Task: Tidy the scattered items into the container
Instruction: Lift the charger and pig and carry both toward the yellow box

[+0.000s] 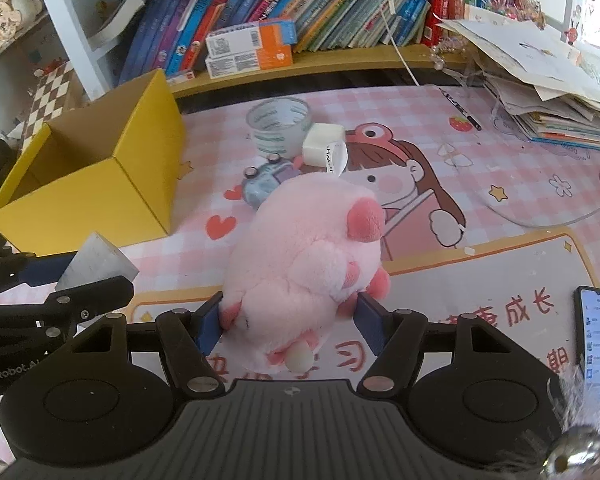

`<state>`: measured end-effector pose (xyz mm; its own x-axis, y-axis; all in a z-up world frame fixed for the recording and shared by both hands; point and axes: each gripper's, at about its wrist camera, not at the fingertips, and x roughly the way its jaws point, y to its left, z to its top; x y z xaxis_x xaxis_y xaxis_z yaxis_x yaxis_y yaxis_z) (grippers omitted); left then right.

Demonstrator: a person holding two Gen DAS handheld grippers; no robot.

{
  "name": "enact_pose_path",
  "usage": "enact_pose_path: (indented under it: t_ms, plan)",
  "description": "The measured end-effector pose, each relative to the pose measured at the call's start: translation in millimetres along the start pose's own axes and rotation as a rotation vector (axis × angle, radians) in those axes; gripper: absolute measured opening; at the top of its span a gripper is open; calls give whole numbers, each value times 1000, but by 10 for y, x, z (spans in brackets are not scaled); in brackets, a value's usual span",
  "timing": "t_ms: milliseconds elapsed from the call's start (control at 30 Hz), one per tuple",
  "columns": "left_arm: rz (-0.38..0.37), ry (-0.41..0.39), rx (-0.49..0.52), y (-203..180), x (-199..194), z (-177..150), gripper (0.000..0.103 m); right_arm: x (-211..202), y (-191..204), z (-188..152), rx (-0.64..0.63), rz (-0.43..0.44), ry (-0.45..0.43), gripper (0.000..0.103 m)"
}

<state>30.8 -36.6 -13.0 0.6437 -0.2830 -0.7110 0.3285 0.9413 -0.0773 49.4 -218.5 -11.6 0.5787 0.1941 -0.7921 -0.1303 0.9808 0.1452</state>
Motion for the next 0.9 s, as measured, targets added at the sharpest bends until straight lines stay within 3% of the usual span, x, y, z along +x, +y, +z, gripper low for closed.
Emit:
enact_pose_path:
  t_ms: [500, 900]
  plan:
    - [-20, -96, 10, 309, -367, 9, 45, -193, 582, 27, -96, 9, -91, 66]
    - [15, -150, -19, 555, -569, -38, 45, -203, 838, 62, -152, 39, -87, 66]
